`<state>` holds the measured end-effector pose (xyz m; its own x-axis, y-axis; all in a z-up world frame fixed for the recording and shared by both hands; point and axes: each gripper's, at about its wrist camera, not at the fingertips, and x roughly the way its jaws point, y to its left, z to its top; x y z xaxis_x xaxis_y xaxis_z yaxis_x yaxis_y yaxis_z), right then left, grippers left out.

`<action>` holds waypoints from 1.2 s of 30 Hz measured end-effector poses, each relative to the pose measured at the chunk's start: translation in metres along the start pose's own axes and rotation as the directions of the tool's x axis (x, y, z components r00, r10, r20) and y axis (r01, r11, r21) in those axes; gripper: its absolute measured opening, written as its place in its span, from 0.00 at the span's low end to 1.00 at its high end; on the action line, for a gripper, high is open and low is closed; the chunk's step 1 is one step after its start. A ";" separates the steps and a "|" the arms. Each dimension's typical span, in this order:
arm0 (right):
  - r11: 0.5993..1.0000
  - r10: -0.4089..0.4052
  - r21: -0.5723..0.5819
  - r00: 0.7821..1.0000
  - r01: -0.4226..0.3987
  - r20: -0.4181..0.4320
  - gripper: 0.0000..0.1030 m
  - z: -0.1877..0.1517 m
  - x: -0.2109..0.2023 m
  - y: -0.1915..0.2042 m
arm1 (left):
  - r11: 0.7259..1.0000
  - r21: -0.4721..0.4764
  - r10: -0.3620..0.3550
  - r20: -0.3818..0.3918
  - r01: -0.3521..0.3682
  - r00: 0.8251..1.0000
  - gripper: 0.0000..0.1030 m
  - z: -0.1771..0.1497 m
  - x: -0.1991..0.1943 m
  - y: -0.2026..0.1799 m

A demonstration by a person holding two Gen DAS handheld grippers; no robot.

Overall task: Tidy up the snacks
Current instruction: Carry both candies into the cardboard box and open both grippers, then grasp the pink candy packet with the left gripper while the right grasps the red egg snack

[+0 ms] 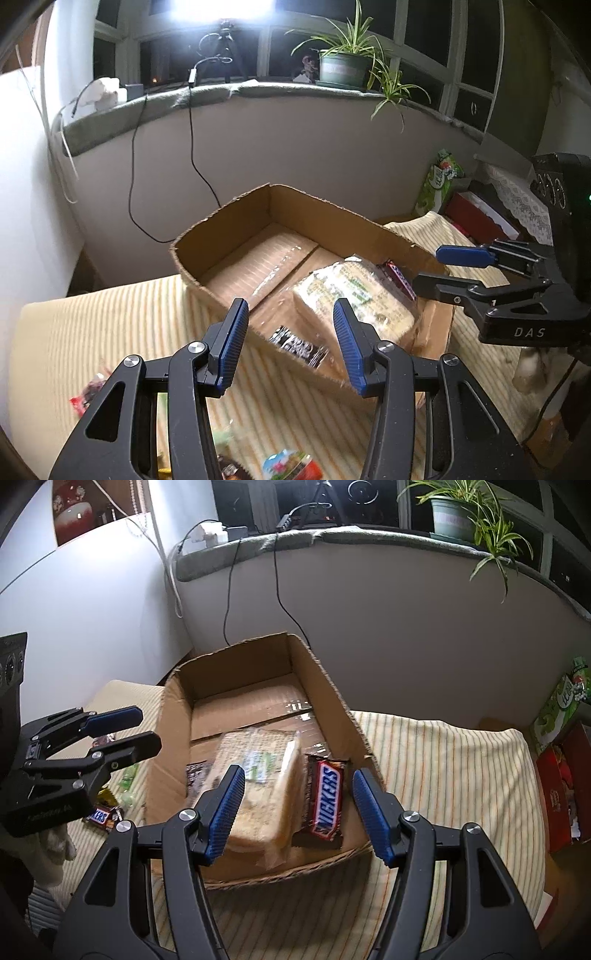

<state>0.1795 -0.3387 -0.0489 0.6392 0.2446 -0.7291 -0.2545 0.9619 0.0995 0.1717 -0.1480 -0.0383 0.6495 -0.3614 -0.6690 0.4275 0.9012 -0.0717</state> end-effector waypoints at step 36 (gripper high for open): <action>0.905 0.235 -0.333 0.964 -0.263 -0.121 0.62 -0.098 -0.049 0.176 | 0.953 -0.273 0.128 -0.035 -0.132 0.991 0.45 -0.136 -0.119 0.100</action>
<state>0.0329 -0.1933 -0.0621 0.4688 0.4475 -0.7616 -0.6403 0.7661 0.0560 0.0513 0.0175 -0.0668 0.6765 -0.2348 -0.6980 0.1499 0.9719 -0.1816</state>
